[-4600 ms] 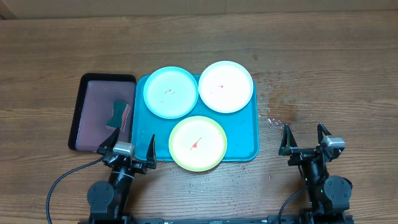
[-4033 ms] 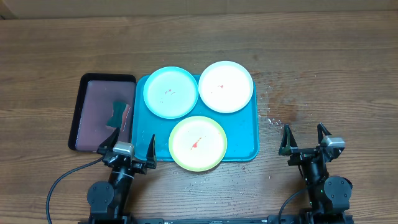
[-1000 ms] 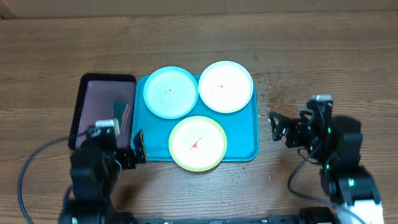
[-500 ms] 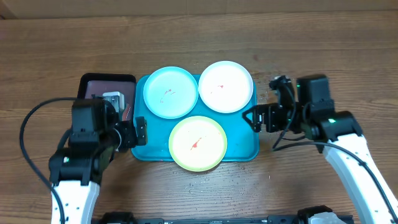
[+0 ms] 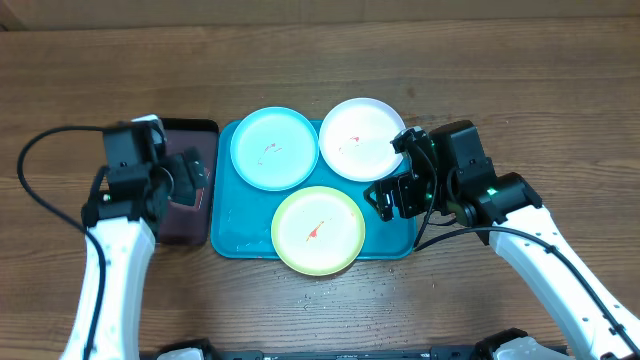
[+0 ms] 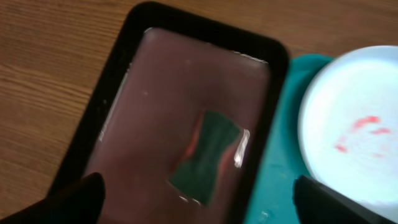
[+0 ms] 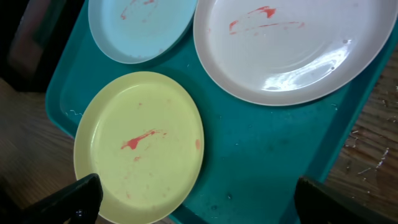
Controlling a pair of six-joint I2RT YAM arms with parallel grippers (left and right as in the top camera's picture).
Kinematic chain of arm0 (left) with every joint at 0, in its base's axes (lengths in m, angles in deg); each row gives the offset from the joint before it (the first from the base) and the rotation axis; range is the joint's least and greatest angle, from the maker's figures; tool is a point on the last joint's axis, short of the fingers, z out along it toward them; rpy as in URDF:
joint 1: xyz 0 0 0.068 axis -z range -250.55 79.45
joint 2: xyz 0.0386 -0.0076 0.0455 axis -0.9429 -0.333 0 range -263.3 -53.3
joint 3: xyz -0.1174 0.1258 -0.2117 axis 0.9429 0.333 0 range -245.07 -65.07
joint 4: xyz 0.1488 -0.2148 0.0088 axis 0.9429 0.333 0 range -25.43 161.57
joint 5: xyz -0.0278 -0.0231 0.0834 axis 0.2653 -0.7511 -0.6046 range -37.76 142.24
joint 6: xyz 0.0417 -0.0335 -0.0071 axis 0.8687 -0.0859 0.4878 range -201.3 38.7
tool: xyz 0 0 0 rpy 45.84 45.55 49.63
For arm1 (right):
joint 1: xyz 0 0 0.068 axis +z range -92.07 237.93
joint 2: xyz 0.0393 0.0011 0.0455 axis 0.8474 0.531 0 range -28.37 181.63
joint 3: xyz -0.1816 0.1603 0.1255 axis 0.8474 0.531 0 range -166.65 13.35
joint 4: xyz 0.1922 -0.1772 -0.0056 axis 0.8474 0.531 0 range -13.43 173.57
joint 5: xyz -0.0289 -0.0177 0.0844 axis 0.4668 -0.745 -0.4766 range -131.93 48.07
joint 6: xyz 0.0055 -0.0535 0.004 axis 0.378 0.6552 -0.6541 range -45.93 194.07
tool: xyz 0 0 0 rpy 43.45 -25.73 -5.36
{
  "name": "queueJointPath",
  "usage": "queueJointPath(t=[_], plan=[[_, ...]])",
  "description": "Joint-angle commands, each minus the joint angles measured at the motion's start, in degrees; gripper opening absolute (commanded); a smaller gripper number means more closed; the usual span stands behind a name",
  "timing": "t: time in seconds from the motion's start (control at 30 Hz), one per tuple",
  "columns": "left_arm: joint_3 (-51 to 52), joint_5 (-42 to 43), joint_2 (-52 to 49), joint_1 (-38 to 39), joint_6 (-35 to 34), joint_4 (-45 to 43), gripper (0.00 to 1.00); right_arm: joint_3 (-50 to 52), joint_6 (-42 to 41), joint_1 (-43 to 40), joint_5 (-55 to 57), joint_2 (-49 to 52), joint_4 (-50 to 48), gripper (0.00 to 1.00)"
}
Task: Clean dirty plates on tray and stack at the side
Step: 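Move left gripper to the sponge and right gripper to the yellow plate, then grasp the green sponge with the left gripper and lift it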
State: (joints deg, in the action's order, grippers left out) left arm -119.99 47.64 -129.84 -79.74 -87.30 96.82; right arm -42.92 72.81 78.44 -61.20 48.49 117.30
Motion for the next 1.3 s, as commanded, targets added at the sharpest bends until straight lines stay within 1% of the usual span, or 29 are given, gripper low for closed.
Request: queueJointPath(t=[0.0,0.07,0.13,0.17,0.2,0.23,0.43,0.5,0.53,0.63,0.67,0.73,0.77,0.9,0.97,1.0,1.1,1.27], plan=[[-1.29,0.46,-4.28,-1.42,7.91,-2.99,0.88,-1.55,0.44,0.11,1.68,-0.11,-0.85,1.0],[-1.29,1.07,-6.95,-1.4,11.21,-5.4,0.81,-1.55,0.44,0.11,1.66,-0.11,-1.51,1.0],[-1.29,2.91,-9.42,-1.33,13.03,-6.71,0.79,-1.55,0.44,0.11,1.66,-0.11,-1.92,1.0],[-1.29,3.85,-10.47,-1.29,13.35,-6.84,0.77,-1.55,0.44,0.11,1.66,-0.11,-2.01,1.0],[-1.29,4.81,-11.69,-1.29,13.6,-6.82,0.73,-1.55,0.44,0.11,1.68,-0.11,-2.05,1.0],[-1.29,5.79,-12.96,-1.29,13.75,-6.75,0.71,-1.55,0.44,0.11,1.68,-0.11,-2.1,1.0],[-1.27,9.62,-19.67,-1.29,13.73,-6.84,0.6,-1.55,0.46,0.11,1.68,-0.11,-2.16,0.99],[-1.27,9.66,-21.7,-1.29,13.7,-6.86,0.51,-1.55,0.44,0.11,1.68,-0.11,-2.14,0.96],[-1.27,9.75,-22.34,-1.29,13.7,-6.93,0.45,-1.55,0.44,0.11,1.68,-0.11,-2.14,0.94],[-1.27,9.75,-23.56,-1.29,13.7,-7.1,0.22,-1.55,0.44,0.11,1.68,-0.11,-2.16,0.91],[-1.29,9.73,-23.56,-1.29,13.7,-7.21,0.19,-1.55,0.44,0.11,1.68,-0.11,-2.16,0.9],[-1.29,9.31,-23.39,-1.29,13.66,-7.76,0.06,-1.55,0.44,0.11,1.68,-0.11,-2.14,0.9],[-1.29,8.98,-23.39,-1.29,13.46,-8.09,0.04,-1.55,0.44,0.11,1.68,-0.11,-2.14,0.9],[-1.57,7.61,-22.51,-1.4,10.4,-7.91,0.04,-1.55,0.44,0.11,1.66,-0.11,-2.05,0.91],[-1.62,7.15,-21.2,-1.53,7.82,-7.85,0.04,-1.55,0.44,0.11,1.66,-0.11,-1.38,0.99],[-1.62,7.23,-20.24,-1.7,6.25,-7.72,0.04,-1.55,0.44,0.11,1.64,-0.11,-0.96,1.0],[-1.62,8.63,-17.09,-2.23,2.38,-6.49,0.04,-1.55,0.39,0.11,1.05,-0.11,-0.2,1.0],[-1.62,11.1,-14.58,-2.58,2.12,-4.0,0.04,-1.55,-1.57,0.11,-0.5,-0.11,-0.79,1.0]])
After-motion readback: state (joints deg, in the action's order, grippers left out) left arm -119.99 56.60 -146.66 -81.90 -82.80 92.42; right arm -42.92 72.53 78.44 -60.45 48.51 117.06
